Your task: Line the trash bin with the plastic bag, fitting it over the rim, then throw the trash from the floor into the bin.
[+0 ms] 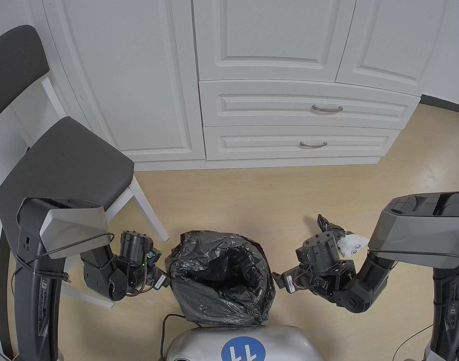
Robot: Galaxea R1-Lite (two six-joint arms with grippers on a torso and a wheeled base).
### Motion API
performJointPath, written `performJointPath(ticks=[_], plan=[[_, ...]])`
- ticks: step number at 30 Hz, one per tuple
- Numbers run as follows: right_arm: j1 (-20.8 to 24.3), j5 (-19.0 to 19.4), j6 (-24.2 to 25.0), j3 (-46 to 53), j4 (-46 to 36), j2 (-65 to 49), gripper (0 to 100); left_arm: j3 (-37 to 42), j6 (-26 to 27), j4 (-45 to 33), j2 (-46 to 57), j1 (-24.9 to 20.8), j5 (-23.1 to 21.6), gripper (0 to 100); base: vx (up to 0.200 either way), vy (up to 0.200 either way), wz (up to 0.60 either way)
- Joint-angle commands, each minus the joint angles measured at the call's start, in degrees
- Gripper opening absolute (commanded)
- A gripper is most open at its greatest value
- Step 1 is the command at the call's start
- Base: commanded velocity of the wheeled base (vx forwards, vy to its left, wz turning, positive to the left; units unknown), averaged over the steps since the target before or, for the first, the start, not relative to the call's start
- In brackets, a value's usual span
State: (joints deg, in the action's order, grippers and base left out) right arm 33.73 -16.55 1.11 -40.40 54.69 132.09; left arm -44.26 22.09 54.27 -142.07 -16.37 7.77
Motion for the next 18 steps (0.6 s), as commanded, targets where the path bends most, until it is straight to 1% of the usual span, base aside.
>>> performJointPath(ticks=[1, 6, 10, 11, 12, 15, 18], plan=[[0.0, -0.1, 0.0, -0.4, 2.5, 0.6, 100, -1.8, -2.0, 0.5, -1.3, -0.9, 0.1, 100, 0.000, 0.000, 0.00], [0.9, -0.3, 1.2, -1.6, 9.6, 2.2, 100, -4.0, -4.2, 3.6, -2.8, -1.0, 0.7, 100, 0.000, 0.000, 0.00], [1.7, -0.4, 2.6, -2.4, 11.5, 3.3, 100, -5.8, -5.7, 5.3, -3.9, -1.6, 0.8, 100, 0.000, 0.000, 0.00], [1.8, -0.5, 2.9, -3.0, 11.5, 3.5, 100, -7.1, -7.3, 5.4, -4.3, -2.0, 1.1, 100, 0.000, 0.000, 0.00], [1.8, -0.5, 3.0, -3.1, 11.5, 3.5, 100, -7.4, -7.8, 5.4, -4.4, -2.0, 1.4, 100, 0.000, 0.000, 0.00], [2.1, -0.5, 5.0, -4.5, 11.8, 3.9, 100, -10.1, -9.4, 5.4, -5.4, -2.3, 5.1, 100, 0.000, 0.000, 0.00], [2.9, -0.5, 6.4, -5.5, 12.5, 4.2, 100, -12.3, -10.3, 5.7, -6.4, -2.3, 6.7, 100, 0.000, 0.000, 0.00]])
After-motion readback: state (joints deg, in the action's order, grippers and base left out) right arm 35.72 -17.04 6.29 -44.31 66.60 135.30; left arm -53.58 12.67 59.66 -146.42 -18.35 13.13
